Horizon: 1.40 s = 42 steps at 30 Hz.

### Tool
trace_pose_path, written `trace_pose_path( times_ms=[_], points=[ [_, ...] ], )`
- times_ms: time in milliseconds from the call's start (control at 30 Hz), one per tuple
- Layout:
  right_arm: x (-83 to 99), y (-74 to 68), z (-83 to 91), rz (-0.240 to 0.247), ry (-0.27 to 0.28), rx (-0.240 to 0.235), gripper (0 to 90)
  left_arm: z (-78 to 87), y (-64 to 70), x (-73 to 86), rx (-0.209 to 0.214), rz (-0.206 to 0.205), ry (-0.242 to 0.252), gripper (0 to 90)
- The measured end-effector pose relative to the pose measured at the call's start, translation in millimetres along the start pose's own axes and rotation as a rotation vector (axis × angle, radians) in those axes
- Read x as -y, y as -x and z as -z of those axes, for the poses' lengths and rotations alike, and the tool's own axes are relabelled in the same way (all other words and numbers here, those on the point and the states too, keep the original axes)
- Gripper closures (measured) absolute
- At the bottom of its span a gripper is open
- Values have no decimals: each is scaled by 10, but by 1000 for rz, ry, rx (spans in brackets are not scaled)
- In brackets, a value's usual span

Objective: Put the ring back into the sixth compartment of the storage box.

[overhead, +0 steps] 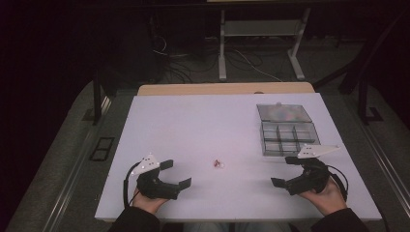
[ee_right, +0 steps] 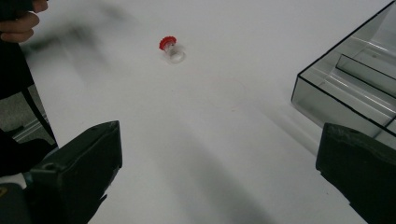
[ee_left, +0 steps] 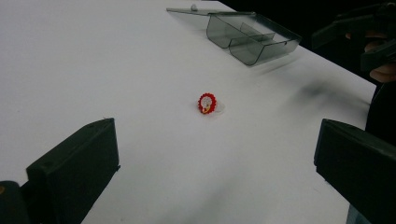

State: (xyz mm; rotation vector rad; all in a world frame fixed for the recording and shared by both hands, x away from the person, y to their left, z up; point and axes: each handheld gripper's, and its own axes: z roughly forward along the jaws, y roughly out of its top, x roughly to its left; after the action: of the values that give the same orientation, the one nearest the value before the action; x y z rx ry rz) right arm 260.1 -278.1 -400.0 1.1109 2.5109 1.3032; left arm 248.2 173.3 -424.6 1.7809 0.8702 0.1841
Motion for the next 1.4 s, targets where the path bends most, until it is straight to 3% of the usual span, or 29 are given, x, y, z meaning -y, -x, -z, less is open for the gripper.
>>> trace_pose_path(
  times_ms=[667,1400],
  points=[
    [-263,-111,-163,59,-50,-27,5,-7,4,-1,5,-3,-4,0],
    [-602,-286,-483,141,-113,-61,5,-9,9,-3,7,-4,-4,0]
  ],
)
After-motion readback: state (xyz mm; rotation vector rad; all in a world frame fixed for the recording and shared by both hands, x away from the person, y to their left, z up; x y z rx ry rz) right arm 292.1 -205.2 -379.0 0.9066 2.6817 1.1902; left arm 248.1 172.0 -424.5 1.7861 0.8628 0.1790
